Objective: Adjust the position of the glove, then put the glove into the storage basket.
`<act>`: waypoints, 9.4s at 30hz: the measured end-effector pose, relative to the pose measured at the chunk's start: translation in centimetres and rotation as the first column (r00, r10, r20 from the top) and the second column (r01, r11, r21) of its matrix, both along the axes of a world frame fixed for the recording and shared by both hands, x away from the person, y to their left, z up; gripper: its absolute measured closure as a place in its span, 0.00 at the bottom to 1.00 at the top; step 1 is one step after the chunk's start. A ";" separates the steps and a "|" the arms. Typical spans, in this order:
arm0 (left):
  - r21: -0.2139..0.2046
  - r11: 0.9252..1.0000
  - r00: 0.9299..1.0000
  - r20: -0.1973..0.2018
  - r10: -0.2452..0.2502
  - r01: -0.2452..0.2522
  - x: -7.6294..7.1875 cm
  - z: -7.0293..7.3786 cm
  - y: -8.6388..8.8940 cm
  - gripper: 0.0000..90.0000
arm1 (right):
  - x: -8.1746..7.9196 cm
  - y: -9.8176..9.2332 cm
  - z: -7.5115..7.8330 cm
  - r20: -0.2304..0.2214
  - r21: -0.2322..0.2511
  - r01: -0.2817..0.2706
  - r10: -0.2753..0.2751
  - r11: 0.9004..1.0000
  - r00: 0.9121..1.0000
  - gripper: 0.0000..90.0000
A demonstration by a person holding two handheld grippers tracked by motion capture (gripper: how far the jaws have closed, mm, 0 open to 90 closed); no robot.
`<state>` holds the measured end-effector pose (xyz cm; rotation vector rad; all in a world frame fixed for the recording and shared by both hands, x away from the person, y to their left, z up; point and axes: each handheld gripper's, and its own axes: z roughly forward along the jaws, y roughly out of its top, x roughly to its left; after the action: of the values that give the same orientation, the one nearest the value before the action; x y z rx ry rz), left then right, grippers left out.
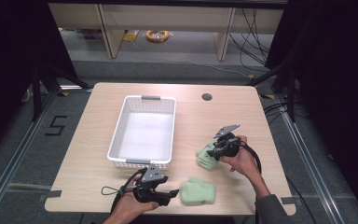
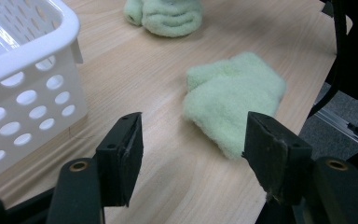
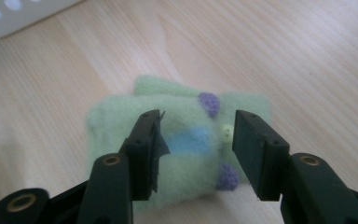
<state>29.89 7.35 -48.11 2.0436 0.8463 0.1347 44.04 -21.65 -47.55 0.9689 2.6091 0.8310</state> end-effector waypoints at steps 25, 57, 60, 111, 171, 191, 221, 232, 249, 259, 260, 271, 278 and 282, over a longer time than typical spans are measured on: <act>0.029 0.999 1.000 0.003 -0.029 0.029 0.2 -0.4 0.2 0.41 | 0.1 -0.1 -0.3 0.036 0.030 0.053 -0.054 0.998 0.998 0.94; -0.021 0.999 0.999 0.013 -0.029 0.029 -0.6 0.3 -0.4 0.44 | -11.6 1.3 3.8 0.000 0.264 -0.027 0.028 0.964 1.000 0.94; -0.019 0.999 0.999 0.017 -0.031 0.031 -0.7 0.3 -0.5 0.42 | -12.2 1.5 3.5 0.007 0.270 -0.036 0.036 0.962 0.999 0.93; 0.019 0.993 0.993 -0.016 -0.118 0.119 -2.2 -1.5 -2.7 0.58 | -11.9 -0.6 1.3 -0.036 0.244 0.012 -0.003 0.970 0.999 0.73; 0.025 0.991 0.992 -0.013 -0.129 0.129 2.3 -0.9 -2.6 0.89 | -16.1 -1.1 -0.6 -0.150 0.325 0.086 -0.038 0.942 0.988 0.94; -0.045 0.999 0.996 -0.087 -0.034 0.030 1.6 -0.1 -0.5 0.56 | -15.0 -3.0 0.3 -0.104 0.312 0.174 -0.148 0.934 0.983 0.50; -0.064 0.998 0.964 -0.263 -0.039 0.023 2.0 -2.7 -3.7 0.49 | -12.1 -1.1 -2.4 -0.250 0.249 0.163 -0.099 0.955 0.963 0.48; -0.087 0.995 0.963 -0.258 -0.074 0.053 1.7 -3.1 -3.8 0.63 | -12.0 -1.2 -2.8 -0.283 0.306 0.140 -0.050 0.942 0.958 0.64; -0.098 0.991 0.966 -0.233 -0.111 0.090 1.4 -2.6 -3.9 0.78 | -12.4 -1.3 -2.6 -0.227 0.330 0.103 -0.027 0.938 0.974 0.80; -0.095 0.991 0.969 -0.223 -0.109 0.089 1.1 -2.3 -3.8 0.80 | -12.9 -1.0 -2.3 -0.215 0.324 0.104 -0.034 0.940 0.976 0.81; -0.104 0.991 0.972 -0.213 -0.100 0.080 1.0 -2.4 -3.9 0.80 | -12.9 -1.0 -2.3 -0.215 0.325 0.104 -0.034 0.940 0.976 0.81; -0.116 0.988 0.967 -0.218 -0.129 0.106 0.9 -1.9 -3.6 0.81 | -13.0 -1.0 -1.5 -0.207 0.349 0.087 -0.014 0.933 0.978 0.82; -0.129 0.986 0.971 -0.201 -0.131 0.106 0.8 -0.8 -2.9 0.81 | -13.0 -0.7 -0.5 -0.174 0.366 0.050 0.015 0.929 0.985 0.82; -0.133 0.984 0.973 -0.184 -0.140 0.116 0.7 -0.1 -2.6 0.81 | -13.5 -0.6 0.4 -0.186 0.366 0.077 -0.009 0.927 0.983 0.82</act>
<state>30.55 4.77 -48.16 2.0112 0.8164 -0.1857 30.49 -22.24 -47.10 1.2478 2.6175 1.3190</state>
